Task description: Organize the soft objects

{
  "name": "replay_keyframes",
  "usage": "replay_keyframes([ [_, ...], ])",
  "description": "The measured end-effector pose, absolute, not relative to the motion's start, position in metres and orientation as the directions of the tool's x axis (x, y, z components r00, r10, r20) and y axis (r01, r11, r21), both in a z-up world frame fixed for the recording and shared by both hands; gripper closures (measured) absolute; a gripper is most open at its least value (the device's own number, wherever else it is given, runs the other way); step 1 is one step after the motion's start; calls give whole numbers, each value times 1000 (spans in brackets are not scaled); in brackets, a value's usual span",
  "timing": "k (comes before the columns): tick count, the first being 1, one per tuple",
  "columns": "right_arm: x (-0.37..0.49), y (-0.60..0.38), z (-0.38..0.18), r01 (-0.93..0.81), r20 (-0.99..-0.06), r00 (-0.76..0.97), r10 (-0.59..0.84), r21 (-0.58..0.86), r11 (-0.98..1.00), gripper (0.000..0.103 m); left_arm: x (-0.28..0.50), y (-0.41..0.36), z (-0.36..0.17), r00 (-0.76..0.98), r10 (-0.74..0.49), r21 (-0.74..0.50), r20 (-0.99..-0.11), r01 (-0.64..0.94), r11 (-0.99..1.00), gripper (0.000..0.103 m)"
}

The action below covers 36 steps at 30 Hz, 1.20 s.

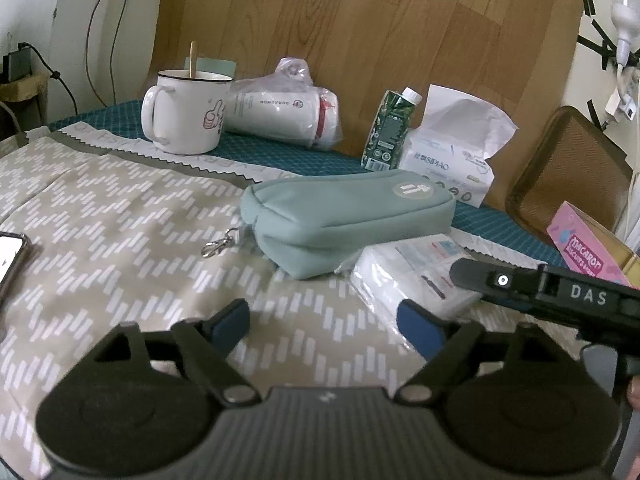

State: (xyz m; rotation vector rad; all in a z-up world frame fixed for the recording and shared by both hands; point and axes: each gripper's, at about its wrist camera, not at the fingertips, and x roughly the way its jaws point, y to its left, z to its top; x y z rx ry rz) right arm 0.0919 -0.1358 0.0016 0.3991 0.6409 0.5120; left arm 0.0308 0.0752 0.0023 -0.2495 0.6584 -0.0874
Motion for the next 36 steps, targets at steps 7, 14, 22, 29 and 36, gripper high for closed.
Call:
replay_keyframes([
  [7,87,-132,4,-358,-438,705,558,459,813,35,32,75,1,785,-153,-257,-600,-8,966,1],
  [14,85,-135,4,-365,-418,717,558,457,811,35,33,77,1,790,-156,-273,-593,-15,962,0],
  [22,84,-136,4,-366,-412,720,558,458,810,35,34,75,1,790,-136,-256,-597,-27,966,0],
  [29,83,-137,4,-368,-407,722,560,459,809,34,35,73,1,788,-124,-239,-602,-30,971,0],
  [36,83,-137,4,-366,-406,724,558,460,809,34,36,73,1,789,-125,-241,-602,-30,970,0],
])
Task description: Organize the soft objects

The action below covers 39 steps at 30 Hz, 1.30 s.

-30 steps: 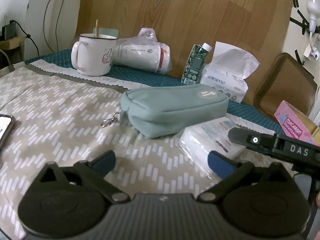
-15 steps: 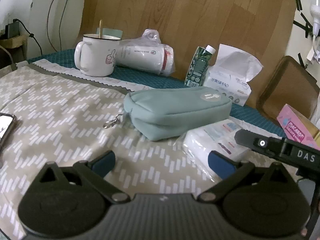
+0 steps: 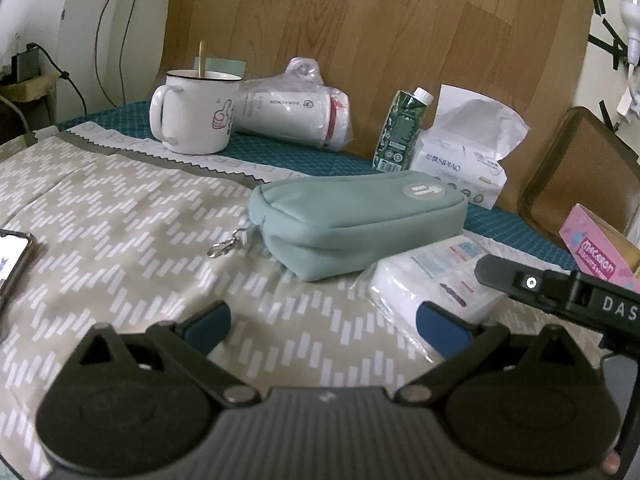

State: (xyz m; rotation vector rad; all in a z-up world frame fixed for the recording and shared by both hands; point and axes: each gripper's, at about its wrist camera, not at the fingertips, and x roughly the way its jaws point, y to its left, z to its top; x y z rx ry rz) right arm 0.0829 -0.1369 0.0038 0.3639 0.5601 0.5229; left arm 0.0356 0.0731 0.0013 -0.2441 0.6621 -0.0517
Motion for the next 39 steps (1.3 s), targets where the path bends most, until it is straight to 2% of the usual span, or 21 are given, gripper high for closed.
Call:
replay_keyframes([
  [5,82,-139,4,-368,-399,722,566,471,802,34,34,76,4,779,-132,-246,-612,-30,969,0],
  [9,83,-139,3,-362,-405,717,567,479,800,34,26,90,2,815,-139,-342,-563,-77,936,0],
  [14,88,-137,1,-360,-442,685,578,484,797,34,25,87,4,804,-146,-304,-577,-45,952,0],
  [18,86,-128,2,-411,-455,644,615,472,780,54,29,76,5,777,-194,-303,-598,5,953,3],
  [20,75,-128,2,-423,-448,639,625,474,772,59,30,71,6,766,-253,-335,-591,51,941,19],
  [21,67,-130,2,-421,-448,637,628,481,769,61,30,67,7,747,-315,-372,-586,98,923,31],
  [22,56,-133,2,-421,-448,637,627,480,770,66,31,63,7,717,-386,-414,-581,149,898,32],
  [30,-29,-210,6,-281,-448,768,457,405,870,68,19,-9,6,552,-617,-472,-561,399,786,32],
  [32,-52,-227,6,-240,-444,804,395,365,899,68,14,-34,6,505,-659,-469,-557,463,752,31],
  [35,-75,-246,5,-186,-423,846,324,335,924,62,10,-63,6,446,-701,-461,-556,537,707,25],
  [37,-82,-253,3,-177,-414,860,298,305,936,42,8,-72,11,431,-705,-445,-562,561,698,15],
  [39,-86,-259,3,-192,-405,866,294,273,943,33,5,-69,20,465,-689,-410,-556,568,714,11],
])
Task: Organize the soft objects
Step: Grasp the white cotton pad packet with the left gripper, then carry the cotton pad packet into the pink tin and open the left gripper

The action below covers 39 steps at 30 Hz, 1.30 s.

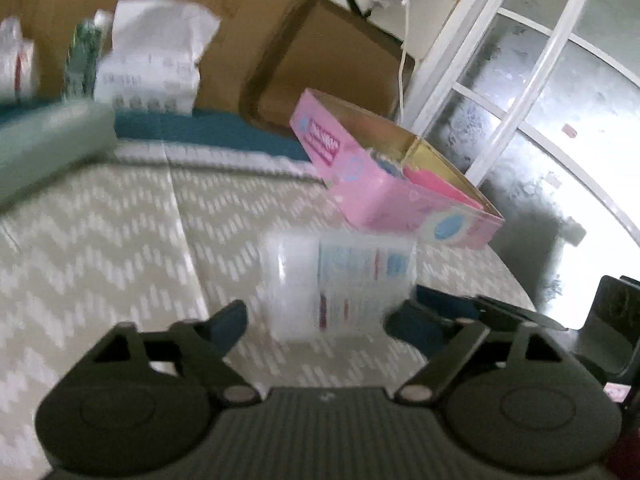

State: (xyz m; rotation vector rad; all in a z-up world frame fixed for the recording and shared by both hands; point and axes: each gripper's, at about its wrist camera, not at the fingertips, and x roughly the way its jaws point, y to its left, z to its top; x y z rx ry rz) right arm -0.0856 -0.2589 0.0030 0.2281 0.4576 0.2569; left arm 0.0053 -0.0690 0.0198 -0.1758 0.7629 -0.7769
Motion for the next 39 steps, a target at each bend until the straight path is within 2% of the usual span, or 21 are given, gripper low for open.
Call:
replay_keyframes([
  [1,-85,-259,3,-203,-402,867,295,256,945,29,4,-63,24,486,-681,-398,-548,565,723,11],
  [3,-82,-256,2,-239,-410,860,303,202,950,25,5,-47,31,514,-669,-402,-537,541,739,12],
  [6,-79,-252,-2,-299,-426,846,323,122,946,21,16,-33,31,510,-653,-442,-559,483,756,21],
  [9,-70,-244,-6,-340,-446,831,333,67,938,20,21,-38,28,473,-664,-468,-579,475,746,26],
  [12,-64,-239,-10,-334,-478,827,298,9,942,20,21,-61,28,450,-668,-437,-593,517,736,27],
  [14,-64,-244,-13,-324,-488,825,286,8,946,20,23,-81,26,435,-667,-415,-605,543,730,32],
  [15,-62,-247,-15,-318,-497,819,288,27,948,24,26,-89,23,421,-666,-409,-616,551,727,44],
  [16,-60,-251,-17,-315,-508,808,299,58,947,40,32,-98,18,391,-665,-412,-636,556,722,52],
  [18,-59,-256,-16,-263,-500,827,256,58,963,49,35,-109,14,377,-658,-415,-652,549,725,52],
  [24,-70,-307,27,-120,-272,953,135,71,990,49,44,-160,81,426,-728,-347,-537,675,651,49],
  [27,-61,-338,39,-10,-216,976,21,54,998,49,55,-211,108,431,-765,-301,-478,738,604,47],
  [29,-48,-364,38,77,-215,974,-64,53,996,48,66,-249,115,432,-780,-279,-454,762,585,45],
  [30,-39,-375,35,122,-229,968,-107,54,991,48,72,-266,115,436,-781,-276,-447,764,584,35],
  [31,-27,-387,31,171,-251,956,-153,49,984,47,78,-285,113,448,-775,-266,-446,760,593,20],
  [32,-16,-398,27,219,-281,938,-201,31,975,45,84,-302,109,474,-755,-247,-452,747,617,17],
  [33,-4,-408,22,273,-309,916,-257,9,962,40,89,-313,104,511,-727,-224,-459,725,651,16],
  [34,6,-418,16,326,-345,886,-310,-12,945,39,93,-321,98,543,-695,-207,-470,698,685,17],
  [36,7,-433,9,364,-386,861,-330,16,931,39,100,-320,87,552,-660,-229,-509,653,722,18],
  [39,-16,-435,7,355,-325,892,-314,75,932,34,99,-294,79,543,-668,-278,-508,631,724,18],
])
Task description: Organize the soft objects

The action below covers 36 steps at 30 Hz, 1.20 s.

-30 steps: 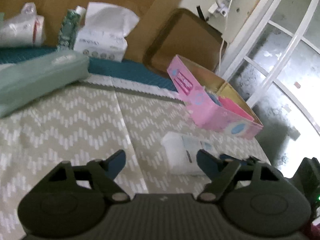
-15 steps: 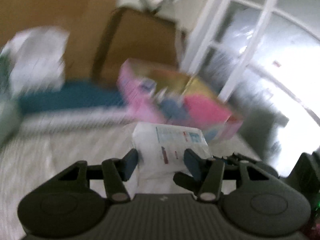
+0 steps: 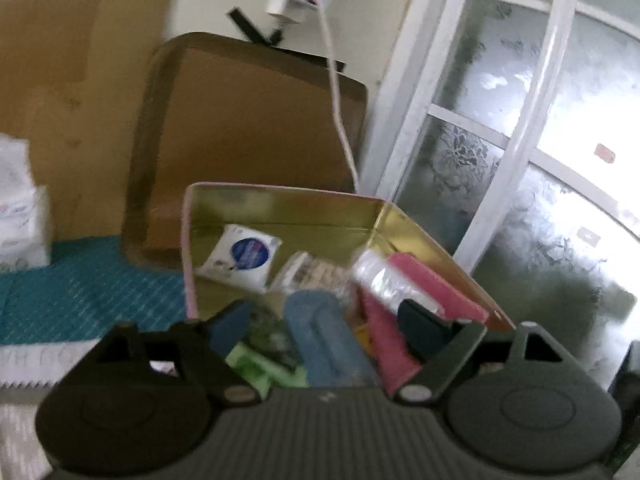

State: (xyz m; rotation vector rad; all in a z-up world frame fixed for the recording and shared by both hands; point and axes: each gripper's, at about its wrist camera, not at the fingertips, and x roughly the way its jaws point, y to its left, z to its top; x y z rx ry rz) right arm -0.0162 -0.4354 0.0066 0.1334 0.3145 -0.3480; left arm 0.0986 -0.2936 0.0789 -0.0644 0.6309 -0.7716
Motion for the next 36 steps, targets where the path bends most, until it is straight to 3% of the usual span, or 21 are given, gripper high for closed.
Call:
replay_keyframes([
  [6,-54,-407,16,294,-186,947,-263,162,942,34,76,-220,71,586,-640,-246,-497,612,751,18],
  [11,-48,-359,36,62,-168,985,-29,194,979,39,50,-127,50,639,-566,-236,-520,529,815,18],
  [17,16,-289,43,-264,-269,887,376,373,889,42,28,-15,25,776,-372,-227,-510,295,928,15],
  [22,108,-223,40,-277,-352,793,497,518,809,41,26,40,8,844,-200,-200,-497,112,973,14],
  [24,141,-202,35,-234,-384,778,497,556,798,39,21,55,9,867,-230,-284,-442,108,953,12],
  [30,211,-146,13,-155,-538,714,449,503,850,39,15,60,11,903,-234,-313,-361,119,942,11],
  [32,220,-132,6,-156,-600,676,427,449,880,47,14,62,11,910,-234,-326,-342,118,938,9],
  [36,199,-135,10,-174,-592,685,424,432,885,56,12,67,12,918,-234,-362,-321,109,926,6],
])
